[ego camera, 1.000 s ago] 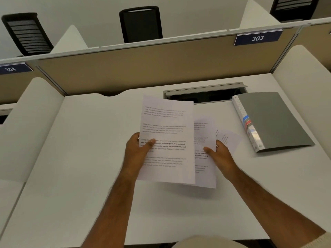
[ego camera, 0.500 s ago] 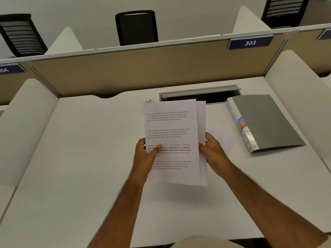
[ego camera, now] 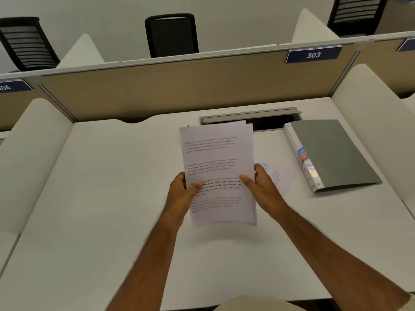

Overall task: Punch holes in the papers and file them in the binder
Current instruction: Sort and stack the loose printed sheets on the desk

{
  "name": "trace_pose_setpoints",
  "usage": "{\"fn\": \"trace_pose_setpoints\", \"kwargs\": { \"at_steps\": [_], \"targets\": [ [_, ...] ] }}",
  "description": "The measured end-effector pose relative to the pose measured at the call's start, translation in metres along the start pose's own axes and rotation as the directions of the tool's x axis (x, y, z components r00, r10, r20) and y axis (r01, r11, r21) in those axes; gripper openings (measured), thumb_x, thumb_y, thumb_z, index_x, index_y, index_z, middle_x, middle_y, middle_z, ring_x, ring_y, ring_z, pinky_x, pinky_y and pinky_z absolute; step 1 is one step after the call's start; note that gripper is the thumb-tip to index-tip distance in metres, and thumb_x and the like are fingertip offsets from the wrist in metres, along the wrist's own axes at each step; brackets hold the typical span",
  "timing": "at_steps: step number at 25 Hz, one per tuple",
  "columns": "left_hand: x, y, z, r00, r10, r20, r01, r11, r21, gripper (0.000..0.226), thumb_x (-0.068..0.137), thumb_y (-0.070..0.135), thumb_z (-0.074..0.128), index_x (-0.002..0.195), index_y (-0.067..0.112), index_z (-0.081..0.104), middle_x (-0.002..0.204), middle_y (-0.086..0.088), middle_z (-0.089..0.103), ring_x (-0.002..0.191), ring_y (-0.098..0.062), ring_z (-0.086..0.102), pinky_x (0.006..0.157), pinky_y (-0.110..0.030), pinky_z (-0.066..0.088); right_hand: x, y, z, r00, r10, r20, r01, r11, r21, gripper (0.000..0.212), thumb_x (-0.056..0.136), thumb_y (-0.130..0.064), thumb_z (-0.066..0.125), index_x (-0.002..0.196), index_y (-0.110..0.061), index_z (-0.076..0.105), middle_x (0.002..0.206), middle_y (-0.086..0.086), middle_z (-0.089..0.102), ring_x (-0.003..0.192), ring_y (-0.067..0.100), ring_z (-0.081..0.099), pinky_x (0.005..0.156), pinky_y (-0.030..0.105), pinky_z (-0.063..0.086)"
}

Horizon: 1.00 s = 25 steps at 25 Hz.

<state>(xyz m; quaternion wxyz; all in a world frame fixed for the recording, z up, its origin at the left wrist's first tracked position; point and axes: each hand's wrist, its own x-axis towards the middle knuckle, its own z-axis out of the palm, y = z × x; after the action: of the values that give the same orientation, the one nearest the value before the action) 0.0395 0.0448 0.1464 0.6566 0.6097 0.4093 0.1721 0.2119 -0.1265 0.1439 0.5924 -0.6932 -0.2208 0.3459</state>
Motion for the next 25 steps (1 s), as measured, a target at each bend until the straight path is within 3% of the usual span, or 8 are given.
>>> {"fn": "trace_pose_setpoints", "kwargs": {
  "at_steps": [2, 6, 10, 14, 17, 20, 25],
  "targets": [
    [0.002, 0.007, 0.0, 0.998, 0.061, -0.001, -0.061, 0.998, 0.01, 0.034, 0.091, 0.021, 0.077, 0.122, 0.026, 0.065, 0.114, 0.009, 0.075, 0.1, -0.013, 0.074, 0.079, -0.03, 0.063, 0.003, -0.005, -0.001, 0.998, -0.063, -0.018, 0.061, 0.996, -0.071, 0.027, 0.101, -0.025, 0.059, 0.126, -0.018, 0.051, 0.116, -0.004, 0.068, 0.101, 0.012, 0.071, 0.073, 0.021, 0.059],
    [0.006, 0.011, 0.002, 0.995, 0.1, 0.02, -0.101, 0.994, 0.051, 0.039, 0.091, 0.022, 0.077, 0.127, 0.027, 0.064, 0.114, 0.011, 0.074, 0.1, -0.009, 0.072, 0.08, -0.026, 0.061, 0.007, 0.0, -0.003, 0.994, -0.086, -0.06, 0.083, 0.995, -0.055, 0.03, 0.099, -0.024, 0.062, 0.127, -0.028, 0.051, 0.119, -0.011, 0.067, 0.104, 0.003, 0.068, 0.078, 0.02, 0.059],
    [0.008, -0.004, 0.01, 0.996, 0.041, 0.075, -0.051, 0.99, 0.13, 0.034, 0.094, 0.023, 0.073, 0.127, 0.028, 0.066, 0.117, 0.007, 0.073, 0.108, -0.018, 0.069, 0.094, -0.042, 0.06, 0.004, 0.019, -0.003, 0.998, -0.048, -0.028, 0.046, 0.995, -0.086, 0.033, 0.098, -0.021, 0.064, 0.122, -0.041, 0.054, 0.117, -0.016, 0.068, 0.108, 0.009, 0.068, 0.078, 0.019, 0.058],
    [0.01, -0.002, 0.015, 0.996, 0.069, 0.059, -0.076, 0.99, 0.123, 0.031, 0.094, 0.022, 0.073, 0.123, 0.034, 0.068, 0.111, 0.008, 0.074, 0.102, -0.017, 0.071, 0.087, -0.037, 0.063, 0.004, 0.016, -0.003, 0.999, -0.039, -0.031, 0.035, 0.991, -0.125, 0.029, 0.1, -0.023, 0.061, 0.123, -0.041, 0.056, 0.112, -0.015, 0.069, 0.103, 0.012, 0.069, 0.074, 0.016, 0.057],
    [0.014, 0.0, 0.016, 0.993, 0.096, 0.064, -0.103, 0.988, 0.115, 0.035, 0.093, 0.019, 0.074, 0.126, 0.03, 0.068, 0.109, 0.007, 0.074, 0.099, -0.015, 0.071, 0.081, -0.029, 0.062, 0.007, 0.02, -0.003, 0.998, -0.031, -0.048, 0.025, 0.993, -0.119, 0.029, 0.099, -0.026, 0.063, 0.124, -0.04, 0.057, 0.114, -0.012, 0.07, 0.103, 0.013, 0.069, 0.082, 0.024, 0.061],
    [0.017, -0.008, 0.019, 0.995, 0.054, 0.088, -0.065, 0.988, 0.138, 0.036, 0.092, 0.022, 0.075, 0.127, 0.03, 0.067, 0.111, 0.007, 0.074, 0.104, -0.016, 0.07, 0.086, -0.034, 0.062, 0.008, 0.034, -0.001, 0.999, 0.009, -0.03, -0.013, 0.993, -0.117, 0.033, 0.099, -0.026, 0.064, 0.13, -0.033, 0.057, 0.118, -0.01, 0.069, 0.108, 0.014, 0.067, 0.091, 0.033, 0.059],
    [0.023, -0.021, 0.022, 0.996, 0.002, 0.086, -0.017, 0.985, 0.172, 0.036, 0.093, 0.024, 0.074, 0.127, 0.031, 0.065, 0.112, 0.005, 0.073, 0.105, -0.018, 0.068, 0.085, -0.034, 0.061, 0.012, 0.04, 0.0, 0.999, 0.038, -0.031, -0.041, 0.993, -0.113, 0.032, 0.099, -0.022, 0.063, 0.128, -0.036, 0.057, 0.117, -0.013, 0.069, 0.105, 0.009, 0.067, 0.091, 0.03, 0.057]
  ]
}}
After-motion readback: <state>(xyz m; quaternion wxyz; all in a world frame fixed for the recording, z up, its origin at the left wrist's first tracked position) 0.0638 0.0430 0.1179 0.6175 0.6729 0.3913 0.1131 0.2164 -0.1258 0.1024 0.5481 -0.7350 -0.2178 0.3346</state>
